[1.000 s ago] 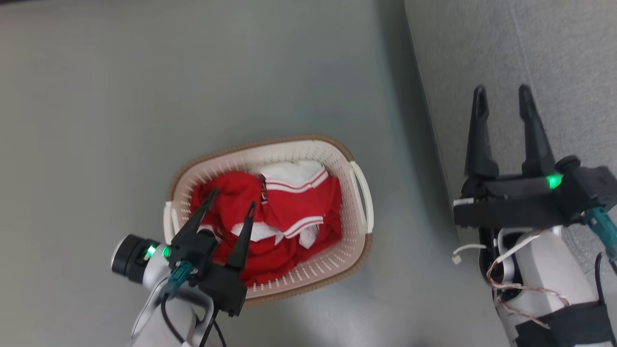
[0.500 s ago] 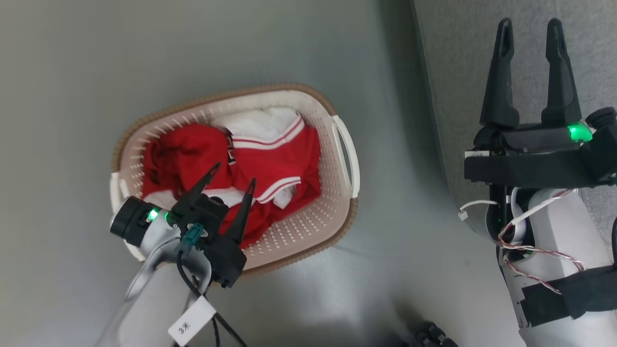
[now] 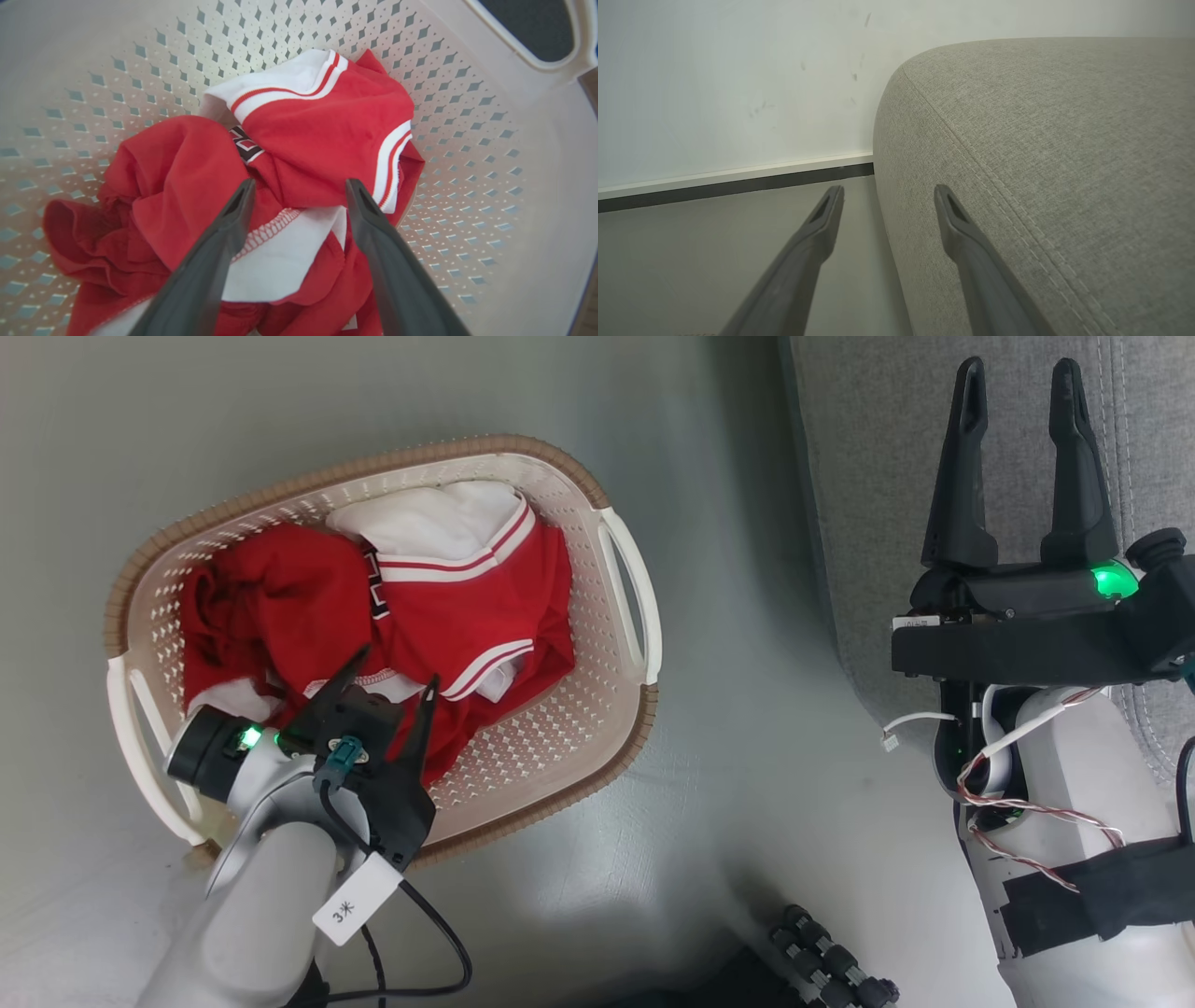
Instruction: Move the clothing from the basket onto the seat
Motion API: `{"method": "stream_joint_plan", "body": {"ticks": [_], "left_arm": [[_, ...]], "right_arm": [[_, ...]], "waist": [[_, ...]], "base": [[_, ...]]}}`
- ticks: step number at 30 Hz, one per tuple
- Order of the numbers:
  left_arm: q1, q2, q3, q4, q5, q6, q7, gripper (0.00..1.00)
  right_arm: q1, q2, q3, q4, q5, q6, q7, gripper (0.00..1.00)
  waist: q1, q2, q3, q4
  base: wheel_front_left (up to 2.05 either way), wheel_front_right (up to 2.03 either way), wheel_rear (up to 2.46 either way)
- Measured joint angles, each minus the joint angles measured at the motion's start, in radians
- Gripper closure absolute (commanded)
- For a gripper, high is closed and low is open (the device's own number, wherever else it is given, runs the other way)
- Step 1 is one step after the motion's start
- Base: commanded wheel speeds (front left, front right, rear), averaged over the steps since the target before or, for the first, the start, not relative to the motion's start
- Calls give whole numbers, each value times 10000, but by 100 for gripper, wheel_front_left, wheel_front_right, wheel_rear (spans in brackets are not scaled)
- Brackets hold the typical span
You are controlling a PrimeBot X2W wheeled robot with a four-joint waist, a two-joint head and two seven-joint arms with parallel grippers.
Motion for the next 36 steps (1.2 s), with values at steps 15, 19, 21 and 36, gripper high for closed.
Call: {"method": "stream_joint_plan", "body": {"ticks": [15,19,21,36], "left_arm": [[-654,54,301,1135,320,1072,4,0],[-719,79,334,1358,351,1162,44,0],[-812,94,360,1480,351,1246,90,0],[-1148,-174,368,1948,337,1321,-163,100]], "right_arm": [[-133,63,153,151,12,0,0,0],[-134,69,188,176,15,0,0,0],[-134,73,215,182,17,0,0,0],[-162,82,251,458,307,0,0,0]], "waist": [[-2,-1,216,-221],[-2,-2,254,-266],[-2,-2,275,-292],[-2,-2,194,-326]], "base": [[0,0,0],[0,0,0],[0,0,0],[0,0,0]]}}
